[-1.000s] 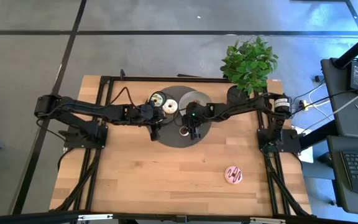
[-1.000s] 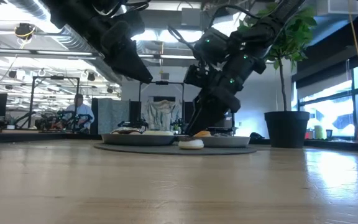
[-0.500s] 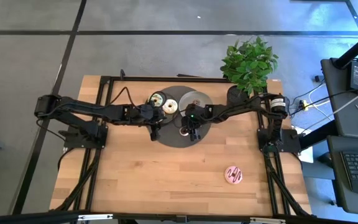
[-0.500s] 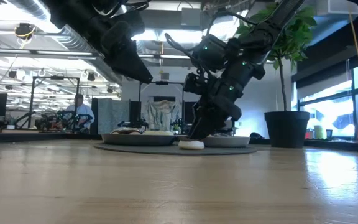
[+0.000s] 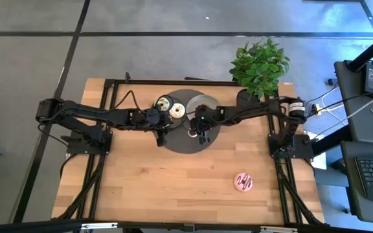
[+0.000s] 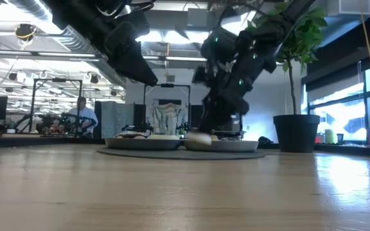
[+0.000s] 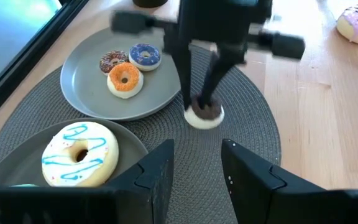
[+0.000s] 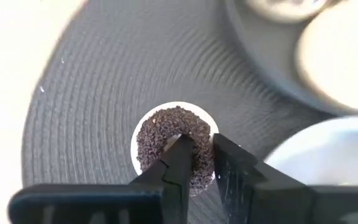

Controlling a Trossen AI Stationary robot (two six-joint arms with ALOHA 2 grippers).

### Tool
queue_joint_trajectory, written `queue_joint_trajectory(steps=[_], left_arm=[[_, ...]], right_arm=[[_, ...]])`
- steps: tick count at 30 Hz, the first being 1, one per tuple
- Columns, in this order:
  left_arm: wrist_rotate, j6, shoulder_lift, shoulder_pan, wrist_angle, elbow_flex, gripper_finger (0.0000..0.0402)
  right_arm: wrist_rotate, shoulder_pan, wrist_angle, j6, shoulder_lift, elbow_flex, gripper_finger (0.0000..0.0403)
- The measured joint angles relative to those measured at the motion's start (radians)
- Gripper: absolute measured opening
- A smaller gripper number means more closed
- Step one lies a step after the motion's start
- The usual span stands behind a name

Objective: Pick & Place donuts
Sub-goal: Put the small black donut on the gray plate

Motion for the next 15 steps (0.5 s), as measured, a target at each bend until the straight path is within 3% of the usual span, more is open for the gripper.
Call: queue_joint_trajectory(steps=[4, 10, 15], left_arm=[[0.000, 0.000, 0.000, 0.000, 0.000, 0.000, 0.0130], [0.000, 0.000, 0.000, 0.000, 0.003, 0.000, 0.0130], [0.001, -0.016, 0.000, 0.000, 0.004, 0.000, 0.0130]], right_arm=[[0.033, -0.032, -0.054, -0.014, -0.075, 0.000, 0.0057], [0.179, -0.134, -0.066, -0.010, -0.141, 0.001, 0.0054], [0.163, -0.226, -0.114, 0.024, -0.141, -0.006, 0.0055]])
